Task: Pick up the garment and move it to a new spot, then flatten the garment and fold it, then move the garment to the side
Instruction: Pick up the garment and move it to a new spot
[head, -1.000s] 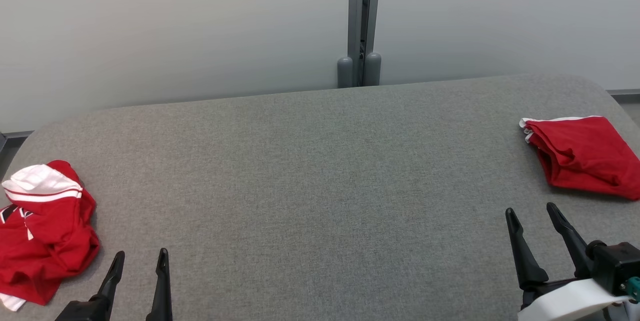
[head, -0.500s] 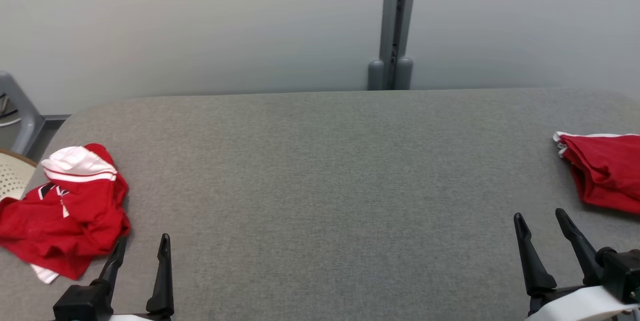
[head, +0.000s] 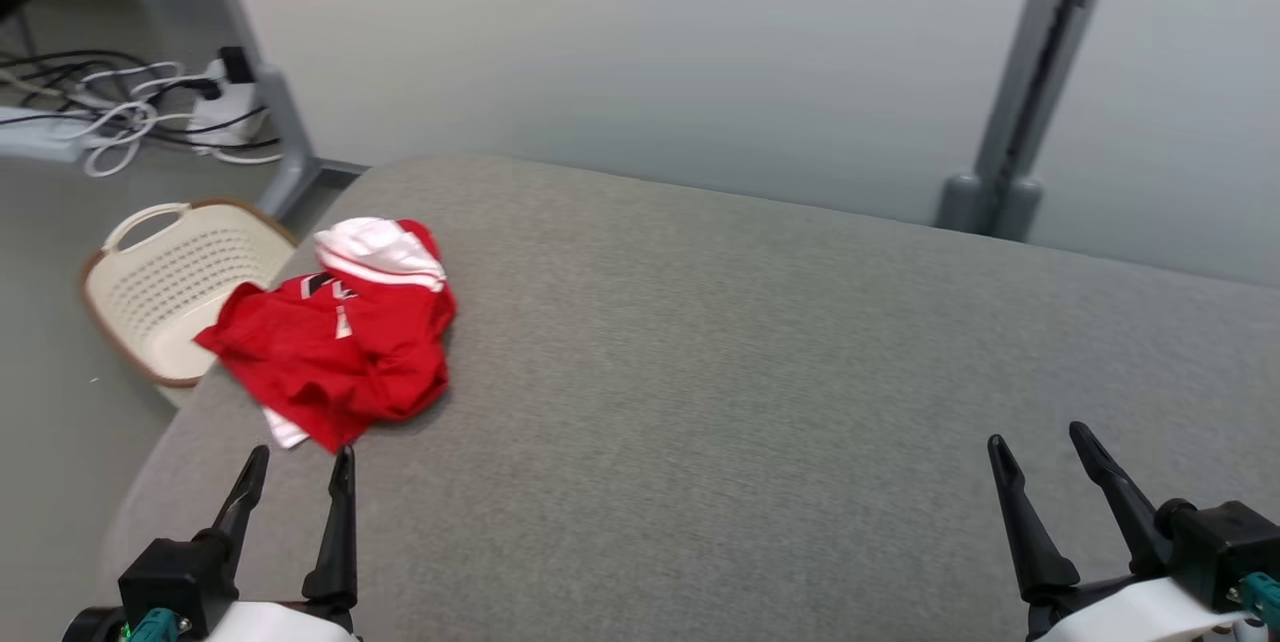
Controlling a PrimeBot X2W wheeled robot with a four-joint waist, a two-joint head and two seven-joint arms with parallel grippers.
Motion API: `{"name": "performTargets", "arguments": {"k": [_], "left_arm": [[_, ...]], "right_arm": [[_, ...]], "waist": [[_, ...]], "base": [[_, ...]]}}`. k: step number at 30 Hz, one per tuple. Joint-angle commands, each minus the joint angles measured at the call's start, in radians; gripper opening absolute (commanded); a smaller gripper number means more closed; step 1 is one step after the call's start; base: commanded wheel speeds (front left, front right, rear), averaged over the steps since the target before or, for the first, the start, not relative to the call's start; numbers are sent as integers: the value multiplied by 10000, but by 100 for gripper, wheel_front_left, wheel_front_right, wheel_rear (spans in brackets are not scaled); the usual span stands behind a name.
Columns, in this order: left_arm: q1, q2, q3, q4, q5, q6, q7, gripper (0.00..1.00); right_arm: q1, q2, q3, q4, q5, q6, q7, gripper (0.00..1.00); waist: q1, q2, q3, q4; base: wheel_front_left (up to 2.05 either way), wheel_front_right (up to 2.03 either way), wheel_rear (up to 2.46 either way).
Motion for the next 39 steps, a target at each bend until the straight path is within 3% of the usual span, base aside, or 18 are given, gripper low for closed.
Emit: {"name": "performTargets", "arguments": {"k": [1, 11, 28, 34, 39], "left_arm": [[-206, 32, -25, 67, -35, -93, 5, 100], [-398, 47, -72, 370, -134, -295, -140, 100], [-767, 19, -62, 856, -218, -400, -370, 100], [-1757, -276, 196, 1229, -459, -573, -571, 100], [-3516, -539, 287, 2616, -890, -1239, -422, 100]], "right_arm": [[57, -13, 32, 21, 2, 1, 1, 100], [12, -5, 161, 165, 198, 1, -111, 100], [-98, -2, 148, 126, 101, 1, -19, 100], [-528, -5, 76, -307, -182, 1, 235, 100], [-1088, -86, 57, -754, -421, 1, 497, 100]], "waist": [[0, -1, -184, 653], [0, -1, -289, 1262], [0, -1, -67, 1259], [0, -1, 940, 948], [0, -1, 2099, 469]], "base": [[0, 0, 0], [0, 0, 0], [0, 0, 0], [0, 0, 0], [0, 0, 0]]}}
